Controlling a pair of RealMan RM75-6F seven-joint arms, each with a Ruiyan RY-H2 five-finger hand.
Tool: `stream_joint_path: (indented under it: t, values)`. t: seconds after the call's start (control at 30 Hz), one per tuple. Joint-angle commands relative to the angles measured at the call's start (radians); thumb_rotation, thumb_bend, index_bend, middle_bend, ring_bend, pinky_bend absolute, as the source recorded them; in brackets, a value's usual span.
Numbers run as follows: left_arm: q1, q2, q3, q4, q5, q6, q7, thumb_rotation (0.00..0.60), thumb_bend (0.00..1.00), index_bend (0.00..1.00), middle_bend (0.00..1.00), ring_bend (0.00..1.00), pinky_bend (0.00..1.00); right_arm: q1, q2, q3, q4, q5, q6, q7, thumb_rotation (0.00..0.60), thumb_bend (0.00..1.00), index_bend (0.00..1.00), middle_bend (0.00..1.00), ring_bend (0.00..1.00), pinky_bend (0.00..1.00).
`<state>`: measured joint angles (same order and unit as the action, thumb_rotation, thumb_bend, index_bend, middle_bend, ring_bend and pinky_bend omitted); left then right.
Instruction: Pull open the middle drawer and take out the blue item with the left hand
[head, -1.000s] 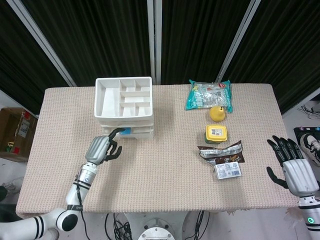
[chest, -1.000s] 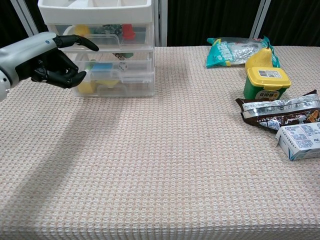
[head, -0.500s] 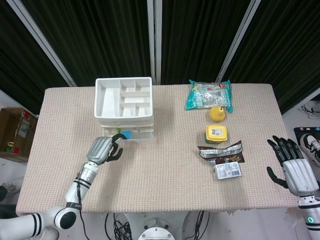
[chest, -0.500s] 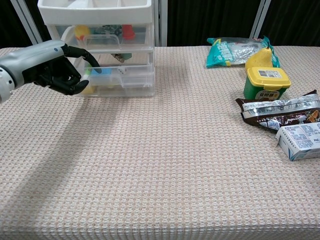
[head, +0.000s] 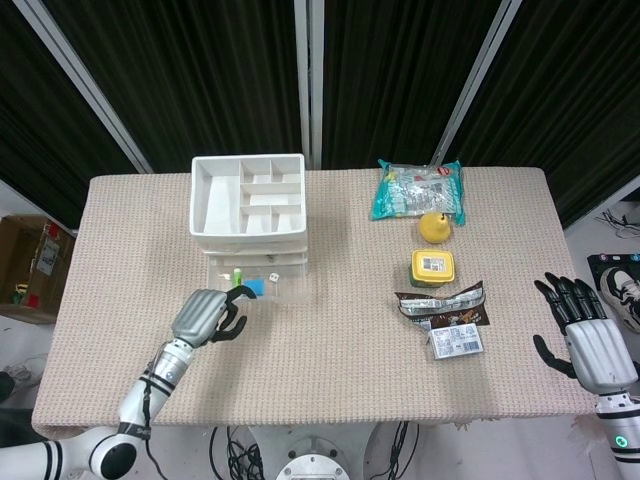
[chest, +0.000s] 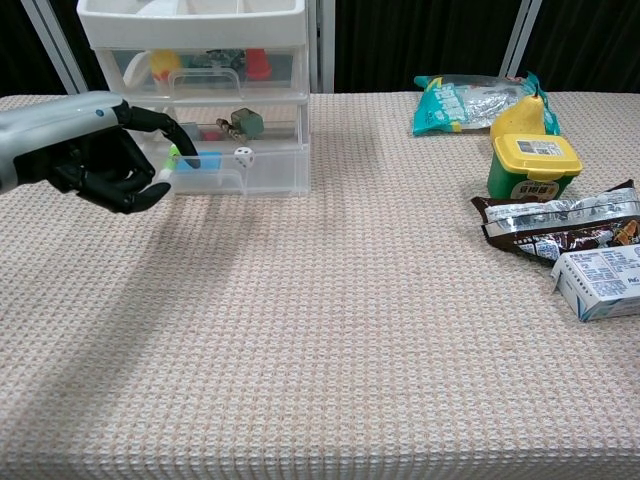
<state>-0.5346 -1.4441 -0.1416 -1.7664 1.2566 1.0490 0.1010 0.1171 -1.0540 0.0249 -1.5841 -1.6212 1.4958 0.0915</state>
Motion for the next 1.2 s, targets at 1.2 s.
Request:
stream_joint_path:
  t: [1.2]
  values:
    - [-0.255, 0.162, 0.035, 0.355, 0.551, -0.013, 0.108, 0.600, 0.23, 0.31, 0.86, 0.94, 1.00, -0.019, 0.012, -0.007, -0.025, -0.002, 0.017, -0.034, 0.600, 0.33, 0.00, 0.00, 0.00, 0.00]
